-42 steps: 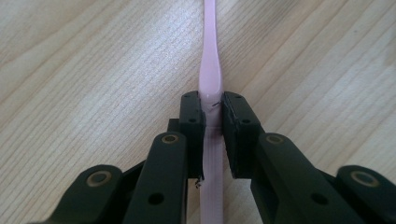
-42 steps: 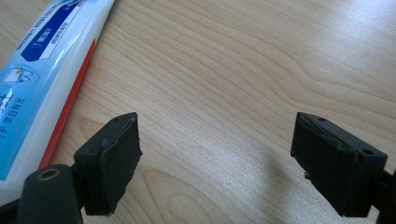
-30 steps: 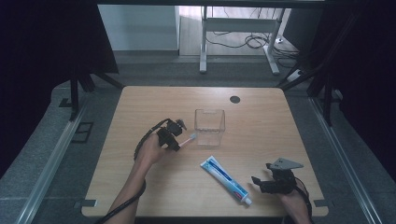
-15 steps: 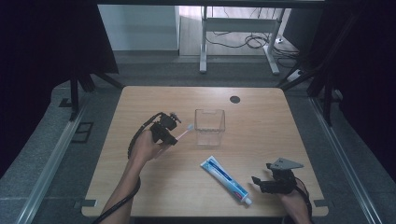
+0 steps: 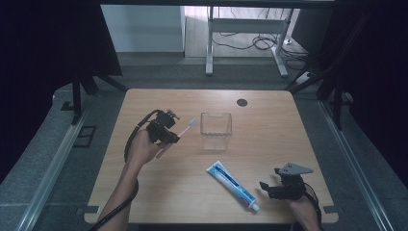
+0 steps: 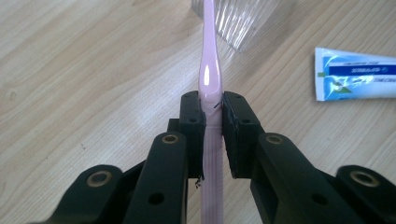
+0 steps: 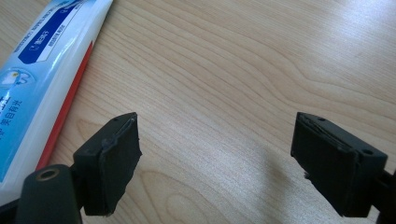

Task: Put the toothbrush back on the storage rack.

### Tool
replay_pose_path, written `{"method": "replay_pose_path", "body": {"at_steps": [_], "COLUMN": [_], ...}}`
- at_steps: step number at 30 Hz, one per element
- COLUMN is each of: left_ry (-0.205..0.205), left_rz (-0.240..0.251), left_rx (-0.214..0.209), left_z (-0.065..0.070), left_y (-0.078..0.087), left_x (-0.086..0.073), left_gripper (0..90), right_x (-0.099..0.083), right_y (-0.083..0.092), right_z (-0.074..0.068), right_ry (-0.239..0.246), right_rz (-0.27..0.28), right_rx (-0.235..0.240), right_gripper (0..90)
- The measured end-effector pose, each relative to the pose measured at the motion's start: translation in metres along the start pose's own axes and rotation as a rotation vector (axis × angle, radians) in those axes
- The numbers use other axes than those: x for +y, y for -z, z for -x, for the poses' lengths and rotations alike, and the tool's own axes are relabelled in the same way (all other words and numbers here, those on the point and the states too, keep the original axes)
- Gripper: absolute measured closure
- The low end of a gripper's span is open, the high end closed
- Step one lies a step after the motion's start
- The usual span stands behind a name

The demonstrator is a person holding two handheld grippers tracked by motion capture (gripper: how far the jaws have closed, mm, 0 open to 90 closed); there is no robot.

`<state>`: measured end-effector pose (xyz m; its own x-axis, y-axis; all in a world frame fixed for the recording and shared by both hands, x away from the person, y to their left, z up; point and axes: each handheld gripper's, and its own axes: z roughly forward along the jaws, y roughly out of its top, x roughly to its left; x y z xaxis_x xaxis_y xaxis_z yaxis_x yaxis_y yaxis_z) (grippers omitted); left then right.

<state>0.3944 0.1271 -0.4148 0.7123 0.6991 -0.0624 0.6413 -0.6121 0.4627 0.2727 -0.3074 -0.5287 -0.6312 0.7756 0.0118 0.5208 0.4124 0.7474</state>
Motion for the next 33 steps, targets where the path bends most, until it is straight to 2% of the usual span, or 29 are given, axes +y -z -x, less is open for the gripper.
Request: {"method": "replay_pose_path", "body": {"at_steps": [11,20,21,33], "left_ry": [-0.021,-0.042,-0.046,-0.072], "left_rz": [0.044,0.092,0.100,0.154], "left_rx": [-0.018,-0.034,-0.035,-0.051], "left_z": [0.005,0.012,0.013,0.020], "left_y": [0.011,0.016,0.017,0.018], "left_x": [0.006,0.016,0.019,0.035], "left_gripper": [79.0,78.9,78.9,78.9], "right_x": [-0.001,-0.001,-0.001,-0.001], "right_y": [-0.001,-0.003,-0.003,-0.004], "right_z": [0.000,0.000,0.001,0.001], "right_ry": [-0.010,-0.013,-0.016,-0.018], "right_rz": [0.007,0.009,0.007,0.006], "right_rx": [0.018,0.035,0.042,0.047], "right_gripper": [12.8,3.5,0.0,0.0]}}
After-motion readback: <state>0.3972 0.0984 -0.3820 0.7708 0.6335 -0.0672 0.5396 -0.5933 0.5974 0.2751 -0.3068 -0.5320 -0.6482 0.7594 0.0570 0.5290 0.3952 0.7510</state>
